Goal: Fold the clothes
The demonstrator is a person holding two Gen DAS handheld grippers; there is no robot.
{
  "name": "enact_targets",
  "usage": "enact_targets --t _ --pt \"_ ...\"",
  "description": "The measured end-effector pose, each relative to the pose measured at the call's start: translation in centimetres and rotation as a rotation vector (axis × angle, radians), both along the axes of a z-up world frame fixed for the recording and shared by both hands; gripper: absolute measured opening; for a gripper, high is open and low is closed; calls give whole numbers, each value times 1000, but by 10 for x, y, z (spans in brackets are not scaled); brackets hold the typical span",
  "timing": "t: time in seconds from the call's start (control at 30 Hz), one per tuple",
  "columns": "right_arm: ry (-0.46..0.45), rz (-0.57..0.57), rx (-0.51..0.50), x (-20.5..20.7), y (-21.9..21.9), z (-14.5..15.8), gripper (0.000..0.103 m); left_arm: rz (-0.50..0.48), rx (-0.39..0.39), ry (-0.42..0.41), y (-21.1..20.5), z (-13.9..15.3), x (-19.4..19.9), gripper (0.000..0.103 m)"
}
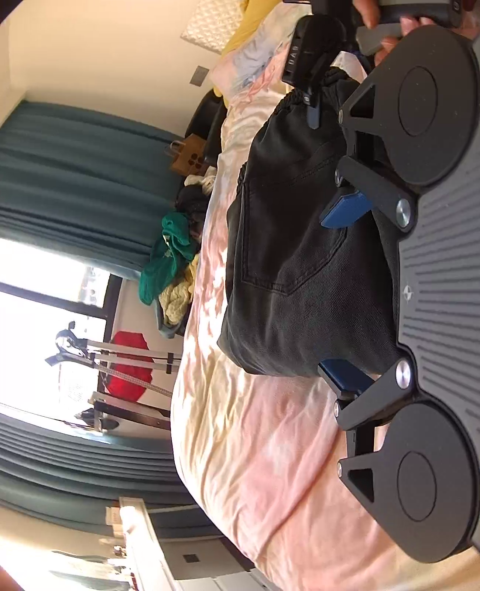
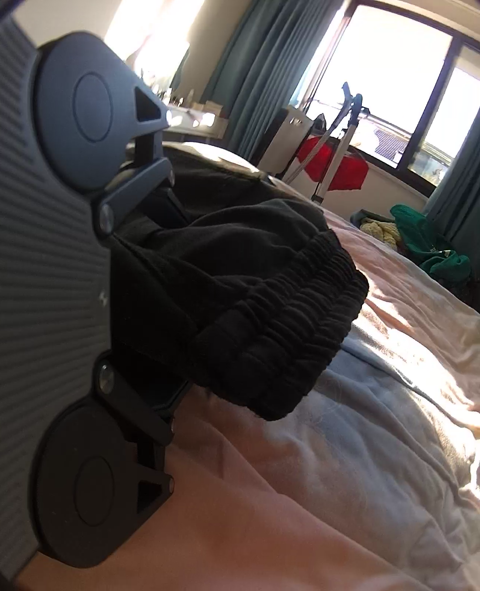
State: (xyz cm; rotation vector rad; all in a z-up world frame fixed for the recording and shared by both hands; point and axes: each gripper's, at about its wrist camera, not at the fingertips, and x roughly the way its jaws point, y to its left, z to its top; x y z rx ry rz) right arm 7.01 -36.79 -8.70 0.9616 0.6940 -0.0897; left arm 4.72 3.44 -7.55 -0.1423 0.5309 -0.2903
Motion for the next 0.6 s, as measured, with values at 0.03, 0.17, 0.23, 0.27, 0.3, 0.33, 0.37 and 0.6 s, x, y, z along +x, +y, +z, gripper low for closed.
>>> enact_targets --t 0.03,0.17,0.23,0.27,0.3,0.33,0.37,0.6 --pt "21 0 -19 2 3 -3 87 13 -11 11 3 -1 2 82" --pt "-6 25 24 10 9 -14 88 61 -55 71 14 -6 9 83" --pt "-70 57 69 11 12 -11 89 77 -73 100 17 -10 13 83" --pt "-110 74 93 10 13 -8 91 81 -84 113 19 -12 16 83" --pt "-138 81 93 8 15 -3 91 85 -96 125 20 -14 18 83" --pt "-166 87 93 5 16 1 91 91 -111 136 22 -15 20 83" --pt "-179 81 106 3 15 2 91 99 -130 146 25 -16 22 83" --pt "-112 -14 168 0 8 -12 80 156 -237 211 42 -25 48 95"
